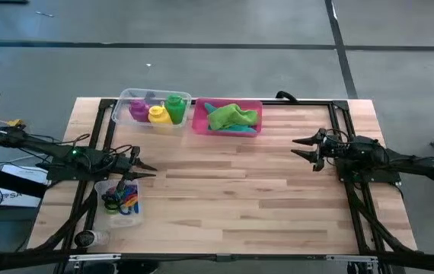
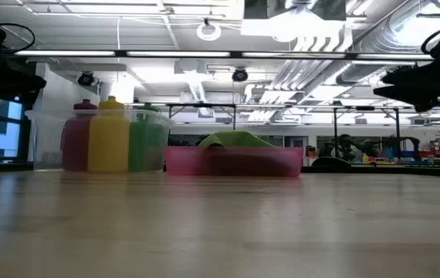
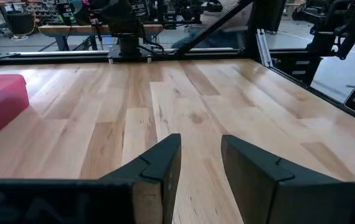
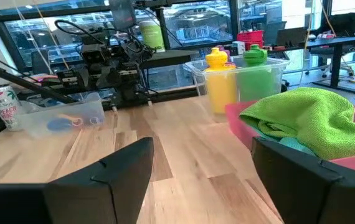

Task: Pick & Place Sports Items
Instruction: Return to Home Position

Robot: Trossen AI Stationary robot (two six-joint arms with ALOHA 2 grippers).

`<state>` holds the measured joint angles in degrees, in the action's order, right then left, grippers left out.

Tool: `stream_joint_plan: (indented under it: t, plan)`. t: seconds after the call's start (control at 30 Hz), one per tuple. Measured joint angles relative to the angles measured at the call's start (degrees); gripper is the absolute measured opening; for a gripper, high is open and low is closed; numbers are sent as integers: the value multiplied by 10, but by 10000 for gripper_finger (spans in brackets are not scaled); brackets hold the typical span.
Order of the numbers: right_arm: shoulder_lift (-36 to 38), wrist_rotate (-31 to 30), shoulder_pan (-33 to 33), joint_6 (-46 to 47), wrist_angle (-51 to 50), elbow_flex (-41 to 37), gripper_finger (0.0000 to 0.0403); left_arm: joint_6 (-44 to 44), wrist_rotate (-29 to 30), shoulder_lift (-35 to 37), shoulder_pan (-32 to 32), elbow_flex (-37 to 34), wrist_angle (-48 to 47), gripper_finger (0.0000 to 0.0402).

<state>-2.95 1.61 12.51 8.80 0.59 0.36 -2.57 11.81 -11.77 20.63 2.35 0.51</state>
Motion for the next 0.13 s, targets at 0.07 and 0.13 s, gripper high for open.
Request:
stream_joint_plan:
  t: [0.07, 0.13]
  plan:
    - [0, 0, 0, 0, 0, 0, 215, 0, 0, 0, 0, 0, 0, 93]
    - [0, 0, 0, 0, 0, 0, 215, 0, 0, 0, 0, 0, 0, 93]
